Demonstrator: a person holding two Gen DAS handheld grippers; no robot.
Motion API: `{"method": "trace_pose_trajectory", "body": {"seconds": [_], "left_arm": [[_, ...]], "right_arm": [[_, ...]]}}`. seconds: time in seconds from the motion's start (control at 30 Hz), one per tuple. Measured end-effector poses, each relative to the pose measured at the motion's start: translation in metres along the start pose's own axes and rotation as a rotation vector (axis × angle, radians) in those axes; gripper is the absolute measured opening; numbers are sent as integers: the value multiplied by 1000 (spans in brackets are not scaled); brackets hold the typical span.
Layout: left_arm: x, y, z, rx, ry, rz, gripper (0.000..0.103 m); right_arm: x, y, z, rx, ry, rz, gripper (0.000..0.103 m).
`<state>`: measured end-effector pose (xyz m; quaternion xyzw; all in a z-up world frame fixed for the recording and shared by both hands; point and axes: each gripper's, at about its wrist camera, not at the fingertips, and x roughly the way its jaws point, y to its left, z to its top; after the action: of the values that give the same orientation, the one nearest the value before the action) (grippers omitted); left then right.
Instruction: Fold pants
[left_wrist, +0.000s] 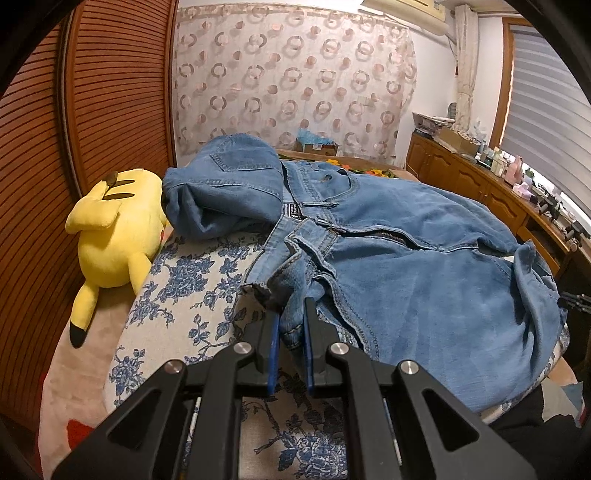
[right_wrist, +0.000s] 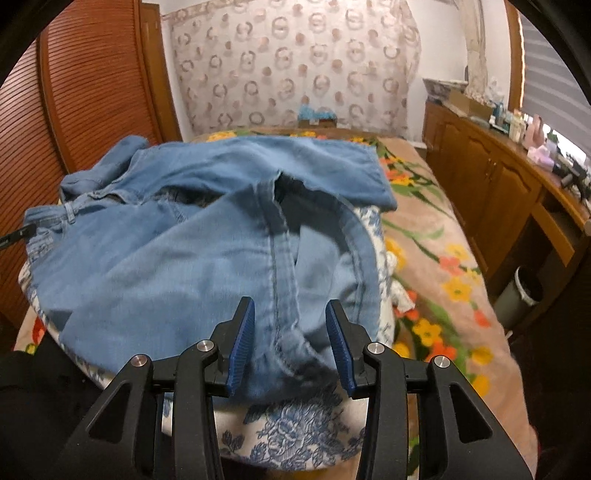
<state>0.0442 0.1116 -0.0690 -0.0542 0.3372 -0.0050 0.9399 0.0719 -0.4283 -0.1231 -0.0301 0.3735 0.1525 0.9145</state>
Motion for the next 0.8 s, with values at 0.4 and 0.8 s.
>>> {"method": "trace_pose_trajectory", "body": {"seconds": [0.4,0.8], "left_arm": [[-49,3,14,-42,-156,-23,6],[-105,6,41,-42,-313,-38,5]], "right_arm": [[-50,-22,-9,73,-140,-4,4],[-149,-31,48,34,-409,-86,4]]}}
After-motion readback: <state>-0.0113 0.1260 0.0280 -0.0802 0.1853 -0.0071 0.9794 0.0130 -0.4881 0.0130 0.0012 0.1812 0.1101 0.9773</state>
